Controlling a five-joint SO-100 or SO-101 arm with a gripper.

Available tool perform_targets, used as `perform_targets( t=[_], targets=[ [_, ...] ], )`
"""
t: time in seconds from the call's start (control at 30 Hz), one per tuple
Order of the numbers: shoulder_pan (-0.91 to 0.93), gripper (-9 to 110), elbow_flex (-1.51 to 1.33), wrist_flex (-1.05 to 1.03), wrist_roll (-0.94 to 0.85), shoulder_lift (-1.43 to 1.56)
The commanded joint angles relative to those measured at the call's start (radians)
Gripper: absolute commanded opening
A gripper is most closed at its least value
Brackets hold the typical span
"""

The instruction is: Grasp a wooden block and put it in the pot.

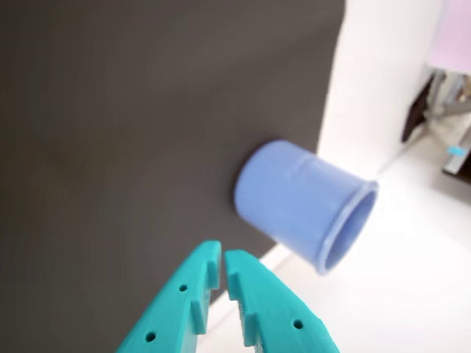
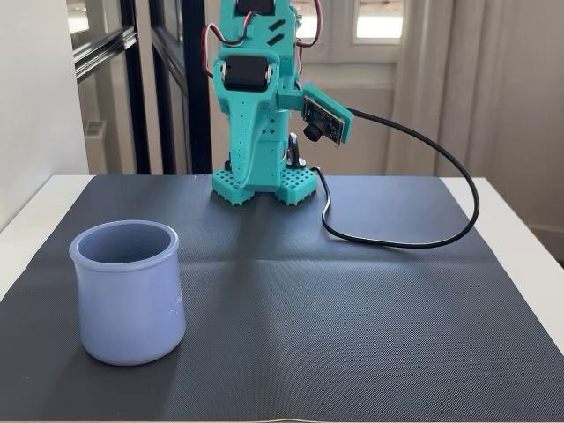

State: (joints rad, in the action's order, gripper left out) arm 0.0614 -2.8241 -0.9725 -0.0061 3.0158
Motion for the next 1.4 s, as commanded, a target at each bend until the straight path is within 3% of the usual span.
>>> perform_targets(
  t=[0.0, 0.67, 1.37],
  targets=[
    [-0.012, 0, -0.067, 0.006, 0.008, 0.064],
    [-0.057, 0, -0.288, -0.009, 0.061, 0.385],
    [-0.060, 0, -0.290, 0.000, 0.067, 0.380]
  ],
)
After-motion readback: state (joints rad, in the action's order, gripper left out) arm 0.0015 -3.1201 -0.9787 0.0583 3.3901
